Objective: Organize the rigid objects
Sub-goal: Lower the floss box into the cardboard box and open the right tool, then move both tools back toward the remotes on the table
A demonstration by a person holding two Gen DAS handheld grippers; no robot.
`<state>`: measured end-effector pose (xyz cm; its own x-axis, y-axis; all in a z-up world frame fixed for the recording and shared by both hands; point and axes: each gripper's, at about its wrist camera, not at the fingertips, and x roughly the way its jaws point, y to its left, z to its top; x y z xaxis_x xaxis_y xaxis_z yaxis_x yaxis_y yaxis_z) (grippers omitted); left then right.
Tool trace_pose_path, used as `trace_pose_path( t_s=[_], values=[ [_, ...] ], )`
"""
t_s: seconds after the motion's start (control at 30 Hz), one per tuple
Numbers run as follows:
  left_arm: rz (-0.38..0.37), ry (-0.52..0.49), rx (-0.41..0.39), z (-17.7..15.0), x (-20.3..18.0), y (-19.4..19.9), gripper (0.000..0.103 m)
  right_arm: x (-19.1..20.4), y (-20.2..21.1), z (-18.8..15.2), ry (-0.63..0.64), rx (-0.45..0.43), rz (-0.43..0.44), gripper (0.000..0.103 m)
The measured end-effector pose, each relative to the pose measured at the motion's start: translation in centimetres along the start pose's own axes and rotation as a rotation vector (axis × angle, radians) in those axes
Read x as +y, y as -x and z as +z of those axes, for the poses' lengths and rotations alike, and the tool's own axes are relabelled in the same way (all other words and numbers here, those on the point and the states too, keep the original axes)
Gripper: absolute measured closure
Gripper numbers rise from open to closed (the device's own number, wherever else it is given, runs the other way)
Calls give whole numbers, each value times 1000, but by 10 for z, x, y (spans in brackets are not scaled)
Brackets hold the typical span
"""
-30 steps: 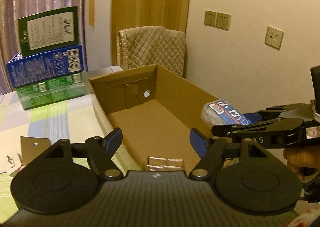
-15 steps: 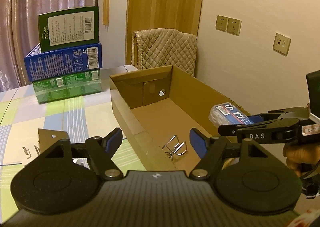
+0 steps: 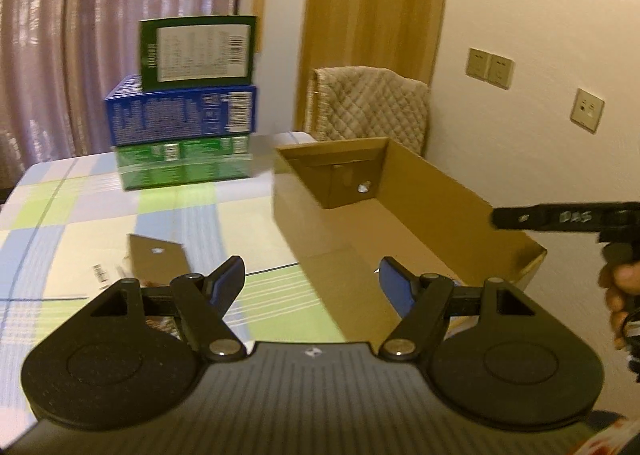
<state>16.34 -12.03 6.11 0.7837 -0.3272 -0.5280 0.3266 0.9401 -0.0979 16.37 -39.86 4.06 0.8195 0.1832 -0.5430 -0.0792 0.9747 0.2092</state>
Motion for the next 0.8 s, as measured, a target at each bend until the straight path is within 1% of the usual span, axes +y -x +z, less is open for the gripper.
trace_pose_path(
  t_s=[0.1, 0.23, 0.4, 0.57, 0.8],
  values=[
    [39, 23, -13, -3, 17, 18, 33, 14, 19, -1, 0, -27, 29, 32],
    [95, 42, -26, -9, 41, 43, 33, 41, 41, -8, 32, -61, 86, 32],
    [157, 71, -22, -23, 70, 72, 32, 78, 54, -24, 83, -77, 132, 31],
    [197, 80, -11, -41, 86, 90, 29, 108, 56, -51, 118, -47, 182, 31],
    [223, 101, 25, -70, 103, 93, 28, 132, 40, -88, 130, 27, 209, 31]
  ],
)
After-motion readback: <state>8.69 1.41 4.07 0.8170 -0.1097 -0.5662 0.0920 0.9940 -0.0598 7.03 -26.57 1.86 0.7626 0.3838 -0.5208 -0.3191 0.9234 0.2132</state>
